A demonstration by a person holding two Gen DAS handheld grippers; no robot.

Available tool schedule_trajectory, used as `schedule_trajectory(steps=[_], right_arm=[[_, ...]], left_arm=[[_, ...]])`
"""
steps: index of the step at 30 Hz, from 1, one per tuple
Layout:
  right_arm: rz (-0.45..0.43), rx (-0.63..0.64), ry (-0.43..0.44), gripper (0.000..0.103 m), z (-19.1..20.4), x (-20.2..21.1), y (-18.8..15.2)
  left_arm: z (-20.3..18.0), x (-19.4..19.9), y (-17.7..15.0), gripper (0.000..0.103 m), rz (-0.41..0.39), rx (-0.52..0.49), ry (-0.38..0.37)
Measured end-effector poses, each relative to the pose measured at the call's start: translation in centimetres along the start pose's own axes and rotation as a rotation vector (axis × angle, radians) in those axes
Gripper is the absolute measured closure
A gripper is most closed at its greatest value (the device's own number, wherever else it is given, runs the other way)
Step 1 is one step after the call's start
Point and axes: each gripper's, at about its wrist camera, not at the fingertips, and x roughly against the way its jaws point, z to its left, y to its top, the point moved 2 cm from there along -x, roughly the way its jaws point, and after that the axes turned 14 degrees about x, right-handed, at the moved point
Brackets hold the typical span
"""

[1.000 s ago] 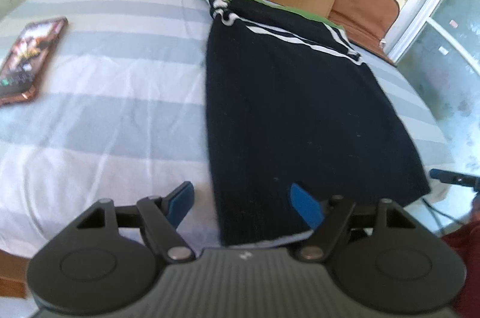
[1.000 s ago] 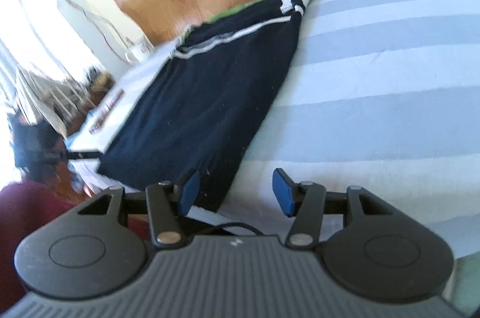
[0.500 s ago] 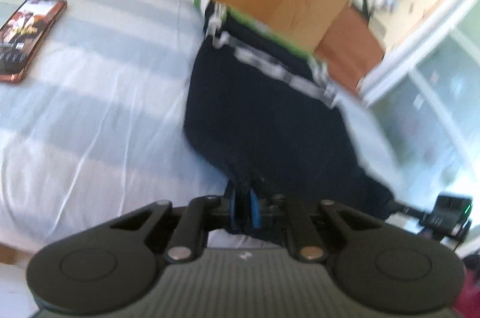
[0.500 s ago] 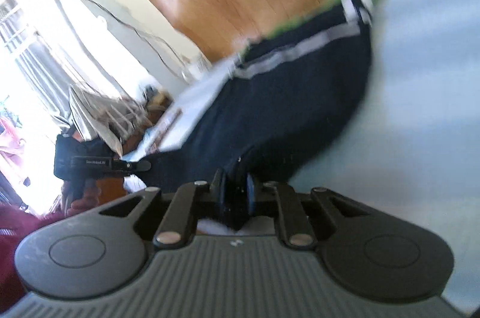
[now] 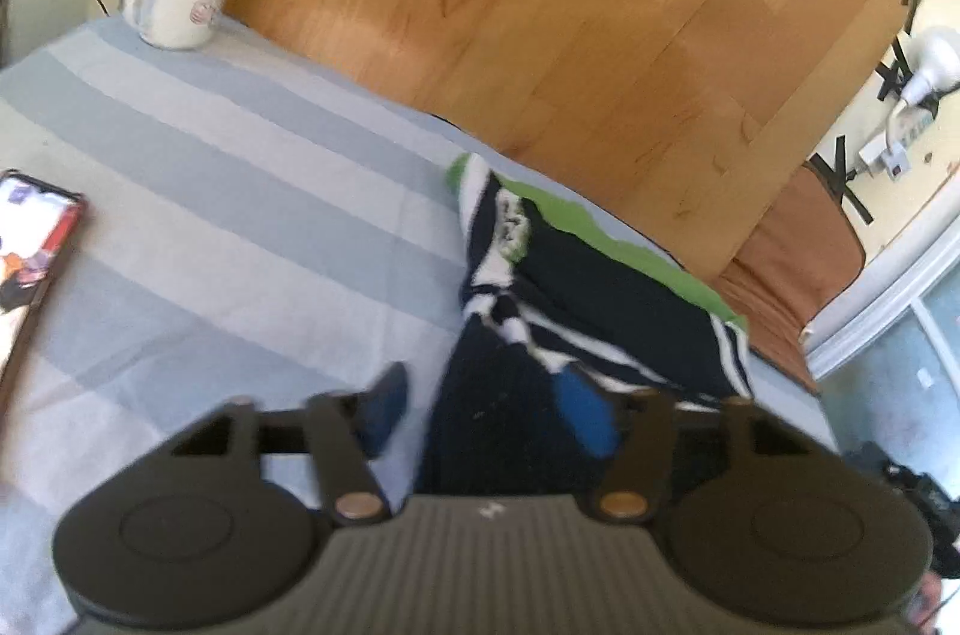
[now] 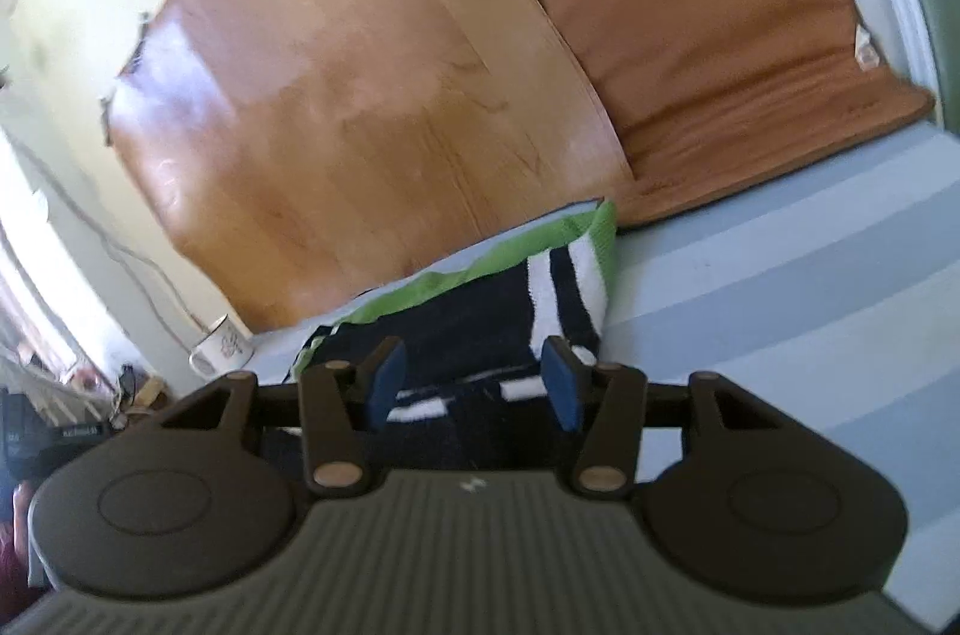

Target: Fold small clothes

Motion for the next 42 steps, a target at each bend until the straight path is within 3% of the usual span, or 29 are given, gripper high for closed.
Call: schedule_trajectory(steps=[3, 7, 9, 10, 11, 13, 14, 16, 19, 21, 22, 23, 26, 27, 28, 29, 31, 33, 36, 40, 42], right_arm=[[0.027, 0.061, 0.002, 0.049, 0.3, 0.1, -1.0], [0.099, 0.134, 0.001, 0.049, 1.2, -3.0, -1.0], [0.149, 0.163, 0.018, 0.049, 2.0, -4.3, -1.7], [0.177, 0.194, 0.024, 0.049, 2.8, -4.7, -2.2], [0.200, 0.242, 0.022, 0.050, 3.3, -4.9, -2.7], [0.249, 0.352, -0.016, 0.095, 3.8, -5.5, -3.6], [0.251, 0.345, -0.032, 0.093, 3.4, -5.3, -3.3], [0.165, 0.193, 0.022, 0.094, 1.2, -4.2, -1.2], [-0.005, -0.056, 0.252, 0.094, -1.8, -2.1, 1.3], [-0.021, -0.211, 0.393, 0.093, -3.7, -2.8, 1.3], [0.001, -0.274, 0.419, 0.093, -4.5, -3.7, 0.8], [0.028, -0.308, 0.381, 0.093, -5.4, -4.7, 0.1], [0.157, -0.327, 0.061, 0.089, -8.1, -7.0, -2.4], [0.151, -0.329, 0.022, 0.087, -8.5, -6.5, -2.9], [0.121, -0.338, 0.023, 0.086, -8.4, -5.5, -3.0], [0.086, -0.327, 0.021, 0.084, -8.0, -4.1, -2.9], [0.023, -0.203, -0.017, 0.075, -5.7, -0.9, -2.3], [-0.010, -0.058, -0.073, 0.070, -2.6, 1.9, -2.4], [0.016, 0.056, -0.072, 0.070, 0.8, 3.7, -3.6], [0.073, 0.165, -0.116, 0.071, 3.4, 3.0, -5.4], [0.096, 0.174, -0.123, 0.070, 3.8, 1.8, -5.7]], left_arm=[[0.5, -0.7, -0.9, 0.037, 0.032, -0.033, -0.003], [-0.5, -3.5, -1.1, 0.037, 0.062, -0.077, 0.028], [-0.8, -4.5, -1.5, 0.045, 0.076, -0.090, 0.041], [-0.8, -5.0, -1.8, 0.063, 0.088, -0.094, 0.049], [-0.8, -5.5, -2.1, 0.088, 0.106, -0.103, 0.057], [-0.7, -5.8, -2.3, 0.094, 0.096, -0.130, 0.086], [-0.8, -5.5, -2.3, 0.095, 0.091, -0.138, 0.075], [-1.3, -4.5, -1.6, 0.095, 0.058, -0.142, 0.028], [-2.1, -3.0, -0.1, 0.095, -0.025, -0.137, -0.028], [-2.5, -3.5, 0.9, 0.095, -0.052, -0.133, -0.007], [-2.5, -4.4, 1.4, 0.095, -0.048, -0.123, 0.008], [-2.4, -5.5, 1.7, 0.095, -0.038, -0.117, 0.026], [-1.7, -9.5, 1.5, 0.092, 0.045, -0.110, 0.116], [-1.7, -9.8, 1.0, 0.089, 0.051, -0.120, 0.136], [-1.9, -9.3, 0.6, 0.085, 0.032, -0.150, 0.141], [-2.0, -8.6, 0.3, 0.071, 0.019, -0.175, 0.142], [-1.7, -6.2, 0.0, 0.054, -0.017, -0.192, 0.135], [-0.6, -3.5, 0.0, 0.053, -0.025, -0.164, 0.093], [1.2, -1.1, -0.7, 0.049, 0.051, -0.081, 0.021], [2.2, -1.4, -3.1, 0.046, 0.184, 0.000, -0.039], [1.8, -2.0, -3.9, 0.046, 0.200, 0.007, -0.034]])
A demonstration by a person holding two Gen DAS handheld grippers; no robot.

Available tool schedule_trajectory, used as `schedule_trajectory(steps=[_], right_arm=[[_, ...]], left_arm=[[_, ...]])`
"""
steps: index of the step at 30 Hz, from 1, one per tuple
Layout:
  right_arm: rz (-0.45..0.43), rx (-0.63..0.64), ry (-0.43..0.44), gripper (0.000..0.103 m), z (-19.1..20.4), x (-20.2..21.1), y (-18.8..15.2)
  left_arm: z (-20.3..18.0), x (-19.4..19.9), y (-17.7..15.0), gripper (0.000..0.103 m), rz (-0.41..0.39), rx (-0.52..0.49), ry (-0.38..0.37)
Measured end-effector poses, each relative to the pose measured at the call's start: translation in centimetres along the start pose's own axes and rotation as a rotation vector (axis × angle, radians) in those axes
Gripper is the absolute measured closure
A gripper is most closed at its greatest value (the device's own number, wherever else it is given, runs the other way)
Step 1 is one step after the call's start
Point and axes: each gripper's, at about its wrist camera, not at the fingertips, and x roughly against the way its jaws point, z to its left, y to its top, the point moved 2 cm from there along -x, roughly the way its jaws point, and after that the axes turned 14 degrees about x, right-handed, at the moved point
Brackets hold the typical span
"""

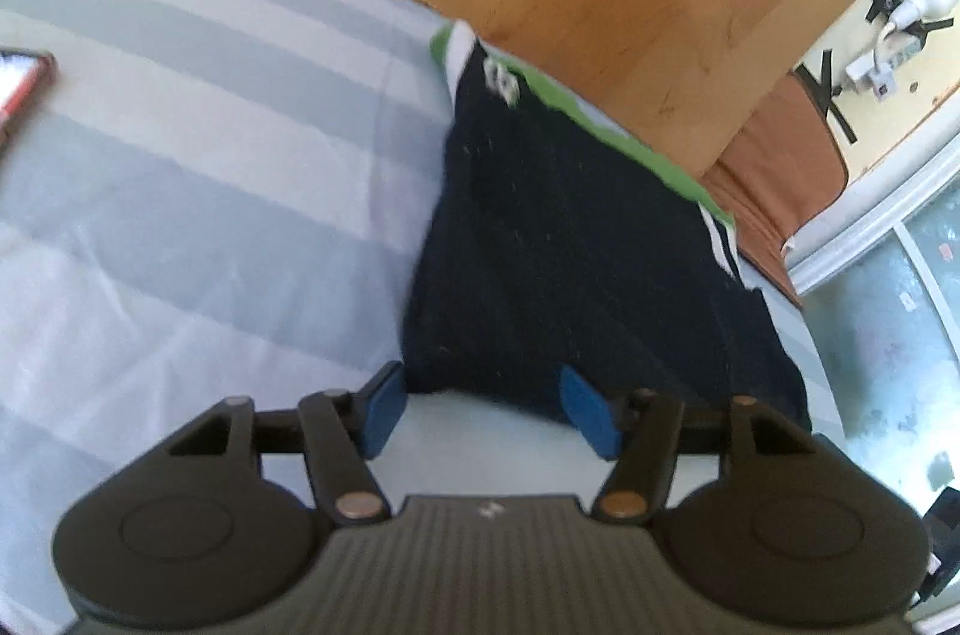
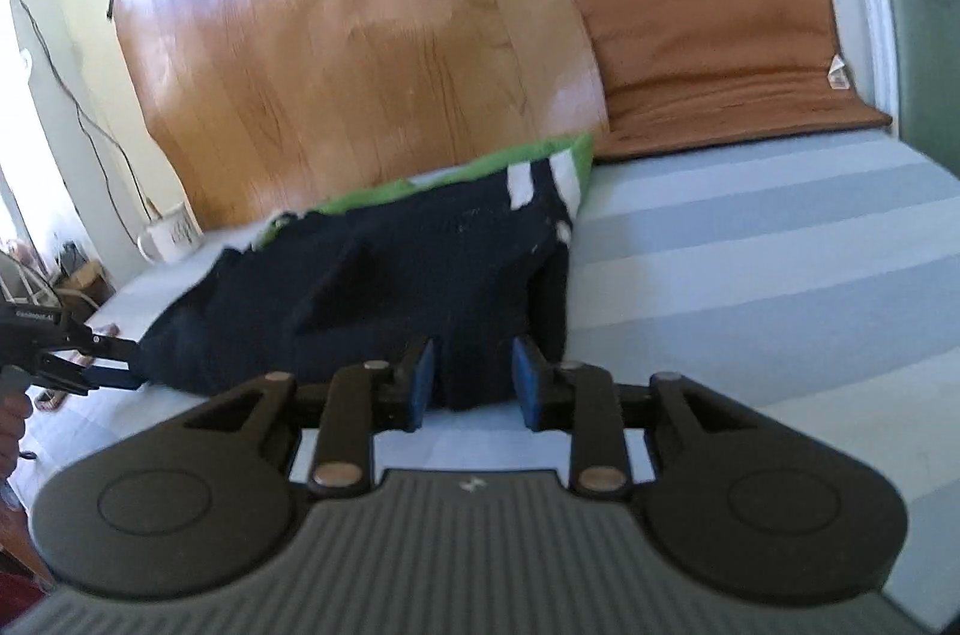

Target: Fold small clothes

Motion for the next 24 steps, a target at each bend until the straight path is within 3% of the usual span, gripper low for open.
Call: schedule_trajectory(steps=[1, 3, 5, 7, 9, 10, 17, 22, 24], right_arm=[[0.014, -0.006, -0.002, 0.070, 0.2, -0.5, 0.1], [0.021, 0.009, -0.013, 0.070, 0.7, -1.7, 0.1], [0.043, 0.034, -0.046, 0.070, 1.1, -2.5, -0.1], [0.041, 0.061, -0.065, 0.072, 1.3, -3.6, -0.2], [0.038, 0.133, -0.090, 0.094, 1.6, -3.8, -0.2], [0.045, 0.148, -0.083, 0.096, 1.5, -3.7, 0.2], [-0.054, 0.069, 0.063, 0.098, -2.4, 0.7, 4.9], [-0.068, 0.237, 0.072, 0.101, -2.8, 3.8, 6.0], [-0.020, 0.205, 0.051, 0.101, -4.5, 4.0, 5.2]], left_arm=[[-0.2, -0.4, -0.1, 0.046, -0.003, 0.004, -0.002], [-0.3, -1.2, -0.1, 0.061, -0.007, 0.032, -0.020], [-0.2, -1.8, 0.1, 0.086, 0.027, 0.086, -0.060], [-0.4, -2.4, 0.5, 0.088, 0.033, 0.117, -0.083], [-0.9, -1.9, 1.5, 0.089, 0.015, 0.116, -0.109], [-1.3, -1.5, 2.0, 0.090, 0.004, 0.114, -0.128], [-3.7, 0.8, 6.0, 0.092, -0.069, 0.081, -0.183], [-3.8, 2.1, 6.2, 0.093, -0.106, 0.053, -0.147], [-3.0, 2.0, 5.1, 0.094, -0.074, 0.054, -0.130]])
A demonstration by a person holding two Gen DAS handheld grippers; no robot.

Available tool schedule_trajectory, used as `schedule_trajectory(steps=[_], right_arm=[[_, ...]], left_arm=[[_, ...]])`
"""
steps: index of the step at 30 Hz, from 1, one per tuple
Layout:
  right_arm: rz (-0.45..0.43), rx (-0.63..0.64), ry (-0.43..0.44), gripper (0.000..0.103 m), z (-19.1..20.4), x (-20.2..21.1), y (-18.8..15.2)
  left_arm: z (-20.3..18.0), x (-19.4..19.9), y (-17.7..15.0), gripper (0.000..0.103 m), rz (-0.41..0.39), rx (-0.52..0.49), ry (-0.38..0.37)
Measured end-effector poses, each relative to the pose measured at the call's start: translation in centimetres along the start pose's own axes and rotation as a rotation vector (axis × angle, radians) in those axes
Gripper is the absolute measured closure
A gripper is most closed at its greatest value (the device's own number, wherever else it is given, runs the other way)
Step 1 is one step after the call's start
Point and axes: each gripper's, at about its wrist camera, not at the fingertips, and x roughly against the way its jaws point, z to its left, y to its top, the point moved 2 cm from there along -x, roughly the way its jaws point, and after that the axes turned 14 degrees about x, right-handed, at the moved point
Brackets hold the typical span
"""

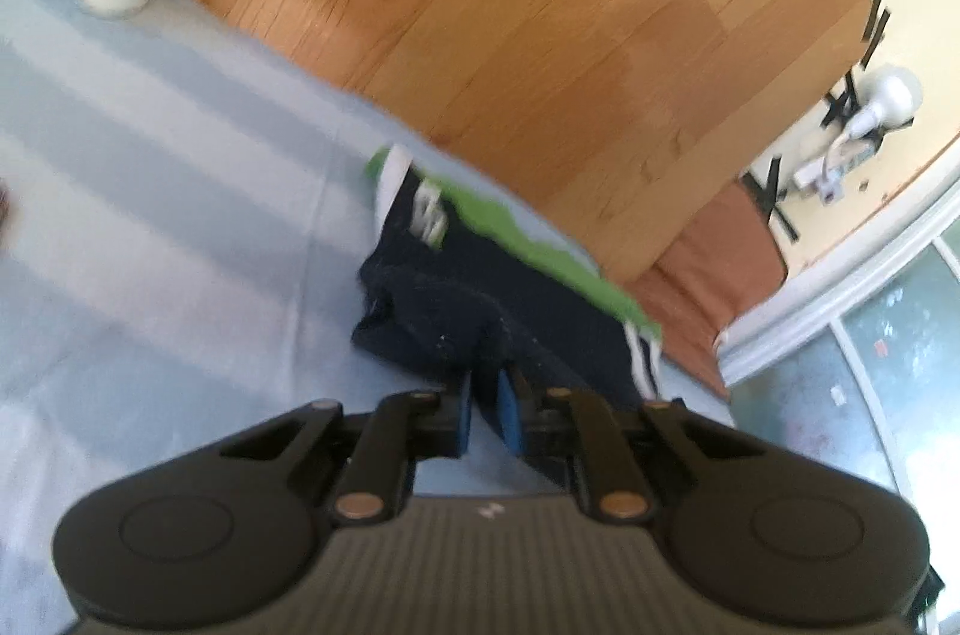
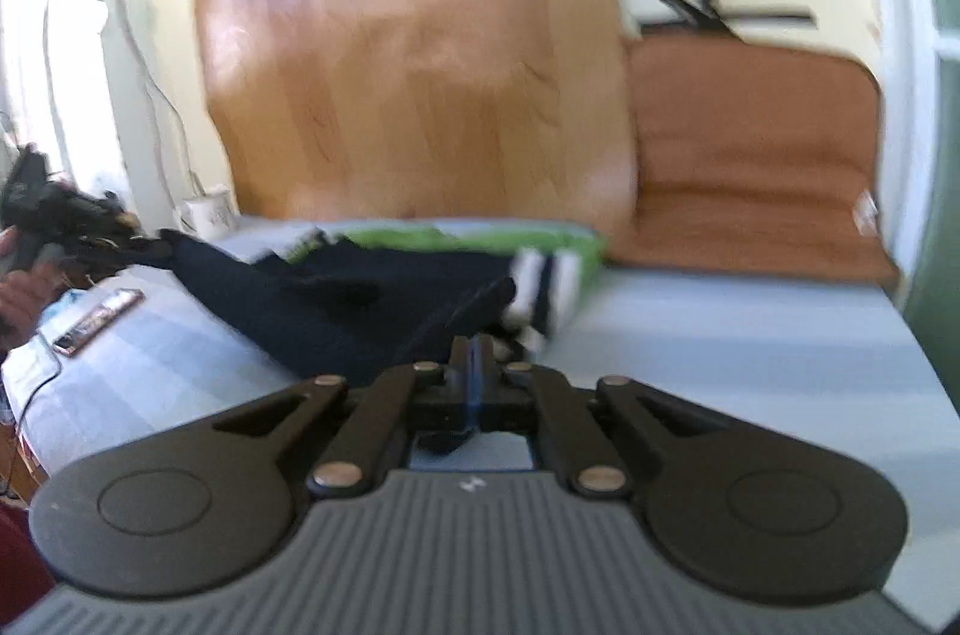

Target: Fold small clothes

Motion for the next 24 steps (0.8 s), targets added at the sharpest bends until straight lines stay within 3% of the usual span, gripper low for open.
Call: schedule_trajectory(steps=[4, 10, 13, 14, 17, 18, 21, 24], right_arm=[[0.041, -0.124, -0.016, 0.095, -1.0, -1.2, -2.4], [0.063, -0.032, 0.165, 0.090, 5.6, -4.9, -3.1], [0.102, 0.082, 0.039, 0.076, 7.8, -7.1, -3.4], [0.102, 0.095, 0.009, 0.076, 8.0, -7.7, -3.6], [0.091, 0.065, 0.019, 0.078, 7.8, -8.4, -4.0], [0.102, 0.053, 0.033, 0.096, 7.6, -8.6, -4.0], [0.108, -0.046, 0.096, 0.098, 6.2, -6.9, -3.6], [0.088, -0.060, 0.049, 0.098, 5.0, -4.2, -3.0]], left_arm=[[1.6, -0.5, -3.2, 0.094, 0.054, -0.047, 0.097], [2.3, 0.5, -3.0, 0.101, 0.027, 0.003, 0.082], [1.7, 1.4, -2.3, 0.101, -0.005, -0.012, 0.072], [1.5, 1.5, -2.1, 0.101, -0.009, -0.015, 0.067], [1.6, 1.0, -2.2, 0.100, 0.015, -0.014, 0.069], [1.6, 0.6, -2.4, 0.100, 0.033, -0.014, 0.073], [2.2, -0.9, -3.2, 0.099, 0.074, -0.017, 0.106], [3.1, -2.0, -3.5, 0.099, 0.100, -0.005, 0.139]])
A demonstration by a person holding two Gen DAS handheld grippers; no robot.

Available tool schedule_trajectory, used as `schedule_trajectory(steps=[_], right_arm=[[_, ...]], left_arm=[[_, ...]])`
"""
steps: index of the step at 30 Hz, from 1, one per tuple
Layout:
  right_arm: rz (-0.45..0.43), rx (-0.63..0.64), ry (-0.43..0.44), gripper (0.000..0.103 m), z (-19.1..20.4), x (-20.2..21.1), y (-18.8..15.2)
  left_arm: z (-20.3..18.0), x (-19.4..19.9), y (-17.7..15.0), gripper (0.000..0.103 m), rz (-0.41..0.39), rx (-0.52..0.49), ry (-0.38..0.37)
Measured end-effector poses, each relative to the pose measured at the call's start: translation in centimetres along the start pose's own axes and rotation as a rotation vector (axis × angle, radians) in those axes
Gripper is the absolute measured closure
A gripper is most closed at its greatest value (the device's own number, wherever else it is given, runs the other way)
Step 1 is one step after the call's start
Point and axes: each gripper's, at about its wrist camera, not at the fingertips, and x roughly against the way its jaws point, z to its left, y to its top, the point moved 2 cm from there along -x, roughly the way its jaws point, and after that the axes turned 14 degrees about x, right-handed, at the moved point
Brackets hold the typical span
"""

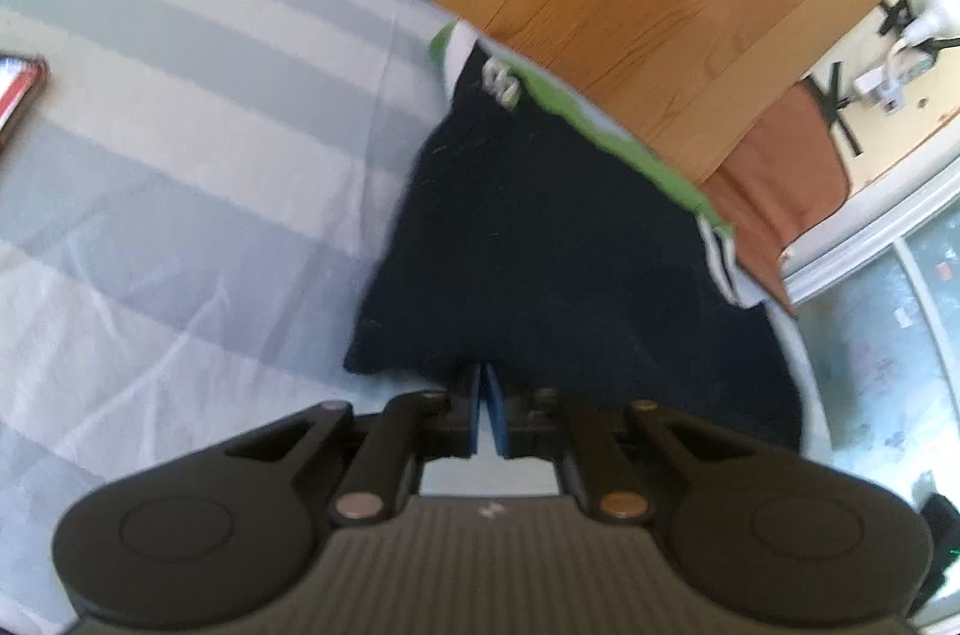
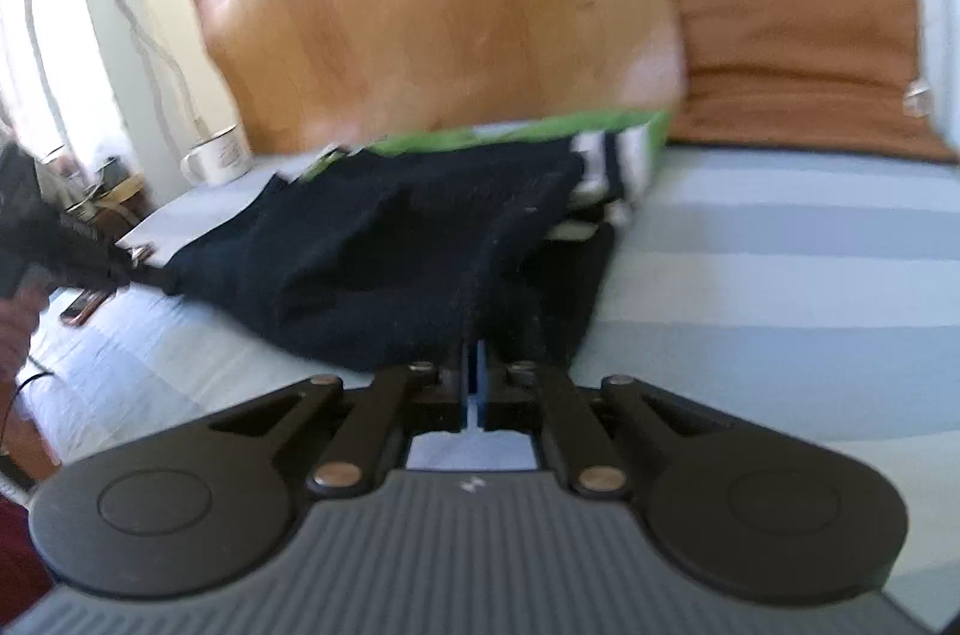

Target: Fold small clothes

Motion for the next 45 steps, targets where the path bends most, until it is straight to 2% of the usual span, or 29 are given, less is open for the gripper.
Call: schedule_trajectory(steps=[2, 4, 6, 8, 9, 10, 11, 12, 13, 14, 15, 16, 17, 18, 22, 25, 26, 27, 28, 29, 30, 32, 33, 37, 40, 42, 43, 44, 45], right_arm=[[0.048, -0.014, -0.034, 0.098, -0.8, 0.3, -0.9], [0.142, -0.039, 0.023, 0.098, -0.8, -0.5, -2.4], [0.146, -0.022, 0.055, 0.094, -0.6, -0.3, -2.6], [0.073, -0.032, 0.031, 0.092, -1.4, 0.8, -1.6], [0.023, -0.053, 0.021, 0.085, -2.0, 1.4, -1.0], [-0.019, -0.083, 0.011, 0.077, -2.5, 1.8, -0.5], [-0.050, -0.108, 0.007, 0.059, -2.9, 1.8, 0.0], [-0.067, -0.118, 0.011, 0.053, -3.0, 1.5, 0.2], [-0.070, -0.118, 0.026, 0.053, -2.9, 0.8, 0.4], [-0.057, -0.116, 0.037, 0.053, -2.8, -0.1, 0.4], [-0.032, -0.113, 0.045, 0.053, -2.6, -1.1, 0.2], [-0.004, -0.110, 0.056, 0.055, -2.6, -2.1, 0.0], [0.028, -0.109, 0.076, 0.078, -2.6, -3.0, -0.3], [0.049, -0.116, 0.082, 0.090, -2.8, -3.5, -0.3], [-0.016, -0.174, 0.062, 0.091, -4.0, -2.0, 0.6], [0.105, -0.177, 0.045, 0.091, -4.6, -4.1, -0.8], [0.073, -0.174, 0.048, 0.091, -4.5, -3.9, -1.1], [0.080, -0.161, 0.049, 0.089, -4.4, -3.8, -0.8], [0.085, -0.157, 0.049, 0.087, -4.4, -3.5, -0.4], [0.064, -0.154, 0.039, 0.076, -4.4, -2.8, 0.1], [0.032, -0.145, 0.004, 0.059, -4.4, -2.2, 0.6], [-0.031, -0.102, -0.066, 0.054, -4.2, -1.0, 1.6], [-0.052, -0.077, -0.073, 0.054, -3.9, -0.6, 2.3], [-0.096, 0.004, 0.033, 0.054, -1.1, -2.2, 5.5], [-0.062, 0.056, 0.126, 0.054, 1.8, -5.4, 7.4], [-0.020, 0.083, 0.158, 0.055, 3.3, -8.2, 7.7], [0.019, 0.096, 0.159, 0.056, 4.1, -9.7, 7.7], [0.070, 0.101, 0.168, 0.077, 4.3, -11.4, 7.5], [0.122, 0.100, 0.180, 0.096, 4.5, -12.9, 7.3]], left_arm=[[0.6, -0.5, -0.1, 0.099, 0.009, 0.011, 0.017], [0.9, -0.6, 0.0, 0.099, 0.014, 0.016, 0.016], [0.8, 0.0, -0.1, 0.097, -0.006, -0.001, 0.023], [0.6, 0.9, -0.2, 0.083, -0.036, -0.031, 0.030], [0.5, 1.4, -0.2, 0.078, -0.049, -0.043, 0.025], [0.3, 1.6, -0.2, 0.066, -0.057, -0.052, 0.017], [0.2, 1.7, -0.2, 0.057, -0.064, -0.060, 0.011], [-0.1, 1.6, -0.2, 0.052, -0.075, -0.071, 0.018], [-0.4, 1.6, -0.3, 0.045, -0.096, -0.089, 0.042], [-0.9, 1.4, -0.5, 0.044, -0.127, -0.116, 0.079], [-1.3, 1.1, -0.7, 0.045, -0.148, -0.143, 0.107], [-1.4, 0.6, -0.8, 0.056, -0.149, -0.160, 0.121], [-1.3, 0.2, -0.8, 0.083, -0.129, -0.164, 0.127], [-1.1, -0.3, -0.9, 0.091, -0.112, -0.162, 0.148], [-0.3, 0.8, -1.3, 0.094, -0.105, -0.172, 0.144], [0.5, 1.4, -1.6, 0.093, -0.094, -0.152, 0.134], [0.4, 1.3, -1.7, 0.093, -0.097, -0.150, 0.138], [0.4, 1.4, -1.8, 0.092, -0.099, -0.152, 0.145], [0.1, 1.5, -2.0, 0.089, -0.101, -0.162, 0.157], [-0.1, 1.7, -2.1, 0.084, -0.100, -0.174, 0.161], [-0.3, 2.0, -2.2, 0.079, -0.103, -0.189, 0.160], [-1.0, 3.3, -1.8, 0.060, -0.158, -0.226, 0.154], [-1.3, 3.8, -1.4, 0.057, -0.191, -0.243, 0.155], [-3.0, 3.3, 1.0, 0.050, -0.258, -0.293, 0.143], [-3.8, 0.7, 2.3, 0.049, -0.241, -0.309, 0.144], [-4.2, -1.3, 2.7, 0.050, -0.222, -0.328, 0.148], [-4.3, -2.2, 2.7, 0.055, -0.217, -0.340, 0.156], [-4.2, -3.1, 2.7, 0.078, -0.209, -0.347, 0.171], [-4.0, -4.0, 2.8, 0.094, -0.190, -0.347, 0.186]])
